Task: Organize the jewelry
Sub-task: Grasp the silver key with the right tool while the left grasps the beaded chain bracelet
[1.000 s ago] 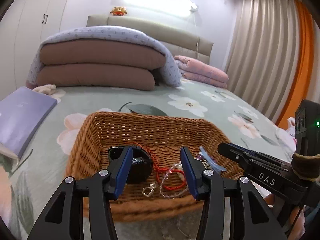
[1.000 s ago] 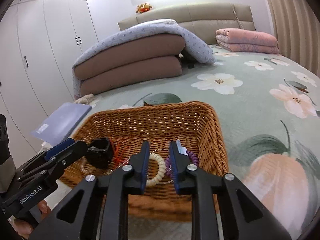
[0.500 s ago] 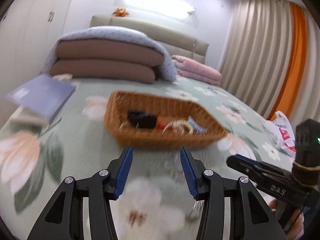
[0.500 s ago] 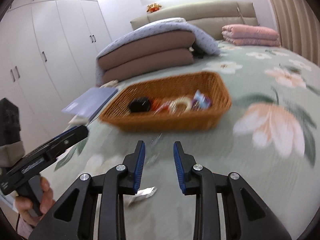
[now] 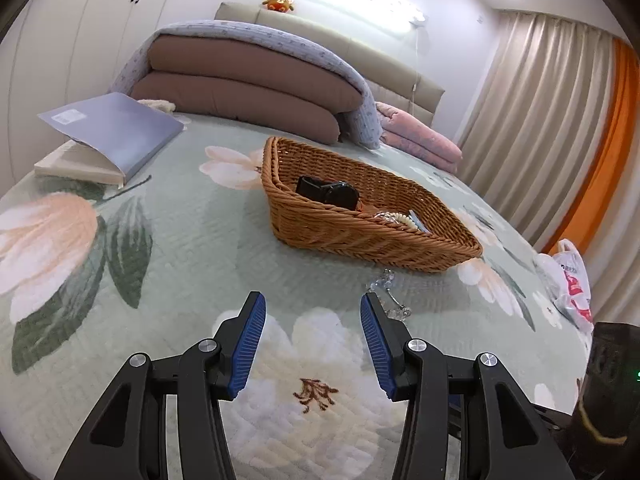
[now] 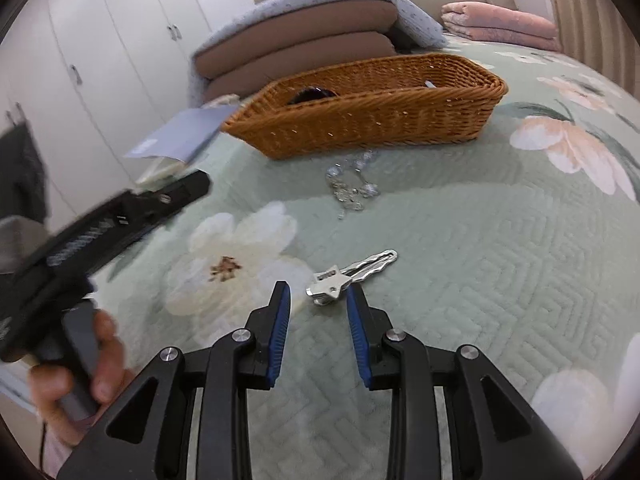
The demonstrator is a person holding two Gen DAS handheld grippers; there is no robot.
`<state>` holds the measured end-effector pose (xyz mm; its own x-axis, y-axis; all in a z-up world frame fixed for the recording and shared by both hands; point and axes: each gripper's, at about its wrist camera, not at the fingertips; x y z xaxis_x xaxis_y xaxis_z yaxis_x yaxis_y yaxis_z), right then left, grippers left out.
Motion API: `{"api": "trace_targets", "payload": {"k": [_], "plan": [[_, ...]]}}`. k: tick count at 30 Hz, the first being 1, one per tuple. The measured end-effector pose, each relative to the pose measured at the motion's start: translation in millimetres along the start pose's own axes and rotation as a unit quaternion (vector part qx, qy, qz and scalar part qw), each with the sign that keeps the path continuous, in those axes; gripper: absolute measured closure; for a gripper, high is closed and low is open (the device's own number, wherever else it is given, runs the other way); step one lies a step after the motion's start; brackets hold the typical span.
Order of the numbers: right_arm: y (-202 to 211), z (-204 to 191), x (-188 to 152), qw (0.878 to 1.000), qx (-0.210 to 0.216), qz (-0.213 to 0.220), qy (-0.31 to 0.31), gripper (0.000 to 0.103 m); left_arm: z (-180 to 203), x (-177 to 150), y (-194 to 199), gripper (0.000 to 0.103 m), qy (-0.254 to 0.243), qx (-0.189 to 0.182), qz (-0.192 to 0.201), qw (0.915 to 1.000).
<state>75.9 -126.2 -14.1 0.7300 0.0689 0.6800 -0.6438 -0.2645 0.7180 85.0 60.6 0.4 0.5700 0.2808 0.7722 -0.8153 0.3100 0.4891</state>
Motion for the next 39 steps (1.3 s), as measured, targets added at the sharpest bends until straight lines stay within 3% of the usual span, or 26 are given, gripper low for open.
{"api": "trace_targets", "payload": {"k": [9,14,23,29,33,39], "plan": [[1,16,6,0.998,-0.053,0.009,-0.04,0.072,23,-7,-8,0.052,-0.052,-0.003,-0.017,0.9985],[6,45,6,0.997,-0.021,0.006,-0.072,0.071,31,-10,-16,0.052,-0.067,-0.004,-0.036,0.9971],[3,26,9,0.998,-0.026,0.005,-0.058,0.068,27,-1,-40,0.052,-0.022,-0.06,-0.081,0.9947],[-9,10,16,0.995,-0.083,-0.001,-0.046,0.069,21,-1,-48,0.052,-0.004,-0.073,-0.095,0.9928],[-3,26,14,0.992,-0.105,0.008,-0.062,0.069,26,-2,-51,0.052,-0.012,-0.072,-0.103,0.9921],[-1,57,20,0.995,-0.061,0.003,-0.079,0.069,50,-2,-70,0.052,-0.04,-0.073,-0.133,0.9876]]}}
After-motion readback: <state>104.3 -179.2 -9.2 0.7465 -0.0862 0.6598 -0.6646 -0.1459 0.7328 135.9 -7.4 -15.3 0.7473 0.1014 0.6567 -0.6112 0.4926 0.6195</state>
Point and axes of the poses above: each gripper's, at about its wrist camera, not at the fingertips, and y roughly against the way its jaws point, z to its right, x to its top, and after that the axes turned 7 degrees about -x, right-handed
